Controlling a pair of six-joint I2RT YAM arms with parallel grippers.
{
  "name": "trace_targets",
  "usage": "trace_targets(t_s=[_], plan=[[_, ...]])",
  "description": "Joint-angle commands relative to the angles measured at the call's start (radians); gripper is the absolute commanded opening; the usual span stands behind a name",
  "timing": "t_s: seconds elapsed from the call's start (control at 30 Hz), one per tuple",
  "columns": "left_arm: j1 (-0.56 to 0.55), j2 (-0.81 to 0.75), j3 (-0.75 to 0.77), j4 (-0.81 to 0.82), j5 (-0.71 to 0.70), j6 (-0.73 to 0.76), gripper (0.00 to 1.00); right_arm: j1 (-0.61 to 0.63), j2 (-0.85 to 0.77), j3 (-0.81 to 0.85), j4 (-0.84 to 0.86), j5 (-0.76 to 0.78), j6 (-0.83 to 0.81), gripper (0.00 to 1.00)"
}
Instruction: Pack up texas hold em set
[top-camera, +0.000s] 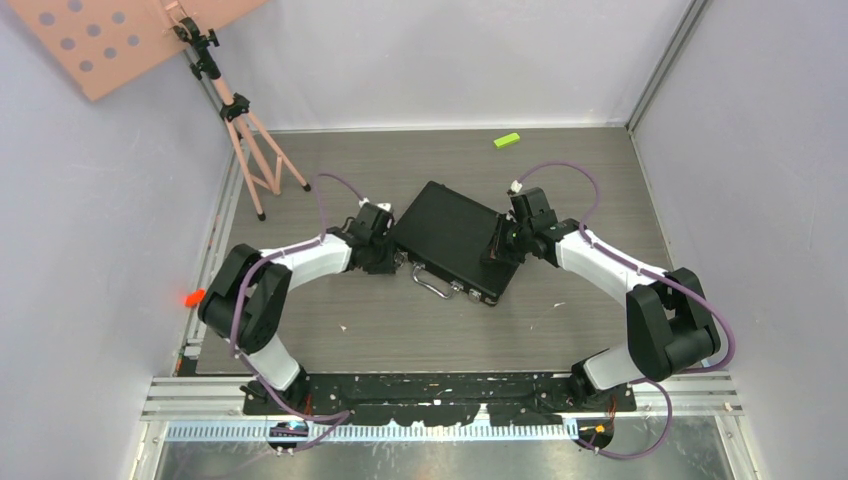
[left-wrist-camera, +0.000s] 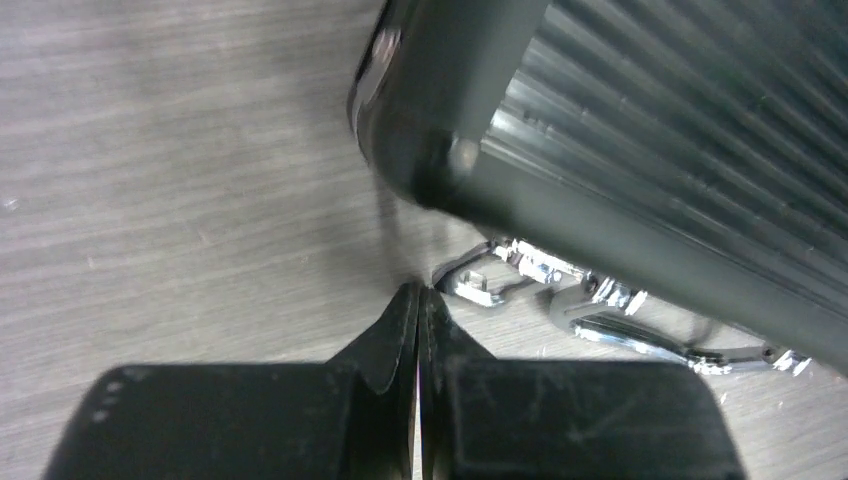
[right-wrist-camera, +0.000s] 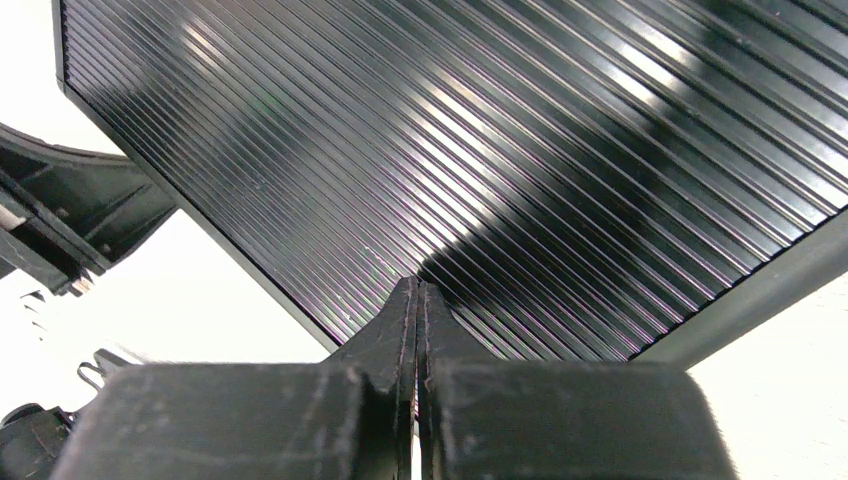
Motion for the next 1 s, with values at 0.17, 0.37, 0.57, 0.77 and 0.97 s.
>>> trace_targets(t_s=[0.17, 0.37, 0.57, 0.77, 0.97], plan=[[0.027, 0.002, -0.036, 0.161, 0.019, -0.036, 0.0, 0.003, 0.0, -0.022, -0.14, 0.078, -0.029, 0.0], [0.027, -0.068, -0.05, 0.093, -0.018, -0.06, 0.0, 0.002, -0.006, -0.036, -0.13, 0.075, -0.022, 0.0], [0.027, -0.128, -0.038, -0.037, -0.021, -0.09, 0.0, 0.002, 0.001, -0.038, -0.123, 0.071, -0.019, 0.01], [0.027, -0.1, -0.043, 0.018, 0.064, -0.088, 0.0, 0.002, 0.02, -0.038, -0.109, 0.064, -0.018, 0.0], [0.027, 0.022, -0.002, 0.231, 0.098, -0.129, 0.0, 0.003, 0.015, -0.037, -0.111, 0.064, -0.017, 0.0]])
